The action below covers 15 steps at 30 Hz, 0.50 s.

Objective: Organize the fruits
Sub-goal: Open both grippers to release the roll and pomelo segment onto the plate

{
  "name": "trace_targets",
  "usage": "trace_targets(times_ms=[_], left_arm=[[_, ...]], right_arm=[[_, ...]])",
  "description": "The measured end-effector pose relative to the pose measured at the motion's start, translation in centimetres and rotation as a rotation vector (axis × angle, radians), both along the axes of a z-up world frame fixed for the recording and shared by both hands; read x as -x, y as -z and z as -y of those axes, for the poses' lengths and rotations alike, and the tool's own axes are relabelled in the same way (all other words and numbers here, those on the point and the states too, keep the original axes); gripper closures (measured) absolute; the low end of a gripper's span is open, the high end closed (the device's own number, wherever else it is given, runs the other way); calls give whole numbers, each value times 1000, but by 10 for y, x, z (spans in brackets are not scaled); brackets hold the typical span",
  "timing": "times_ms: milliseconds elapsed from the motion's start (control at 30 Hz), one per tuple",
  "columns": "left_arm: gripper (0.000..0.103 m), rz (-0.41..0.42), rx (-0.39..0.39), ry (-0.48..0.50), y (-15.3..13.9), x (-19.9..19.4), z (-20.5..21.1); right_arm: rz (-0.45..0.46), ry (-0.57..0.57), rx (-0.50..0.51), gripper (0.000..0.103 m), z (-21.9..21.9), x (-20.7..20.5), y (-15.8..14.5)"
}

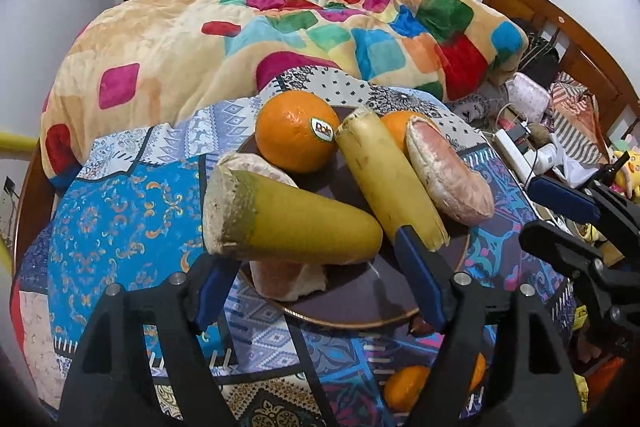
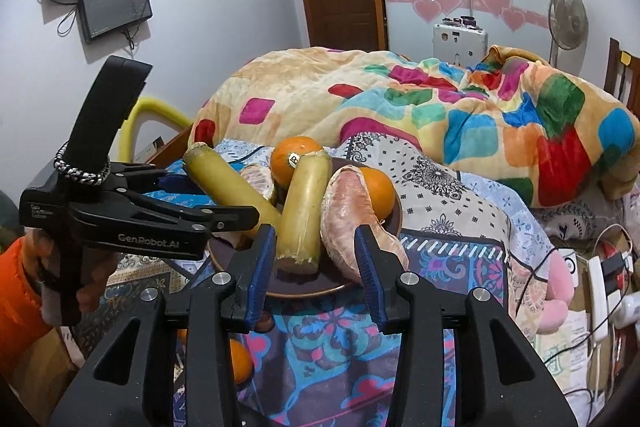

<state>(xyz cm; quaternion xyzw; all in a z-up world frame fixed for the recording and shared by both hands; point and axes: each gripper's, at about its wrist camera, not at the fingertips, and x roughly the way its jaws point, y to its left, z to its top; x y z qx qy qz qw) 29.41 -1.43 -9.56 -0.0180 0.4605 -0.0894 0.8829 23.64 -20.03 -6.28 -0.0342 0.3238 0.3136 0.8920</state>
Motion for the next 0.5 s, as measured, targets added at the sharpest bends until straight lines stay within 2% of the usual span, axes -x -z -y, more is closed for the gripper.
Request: trace_targets(times_ms=[367, 500], left_arm=[[25, -58, -18, 24, 15, 20, -5], [25, -69, 17, 25, 19, 29, -10]], right_arm=[[-14, 2, 5, 65, 2, 13, 4], [-20, 3, 5, 65, 3, 16, 6]])
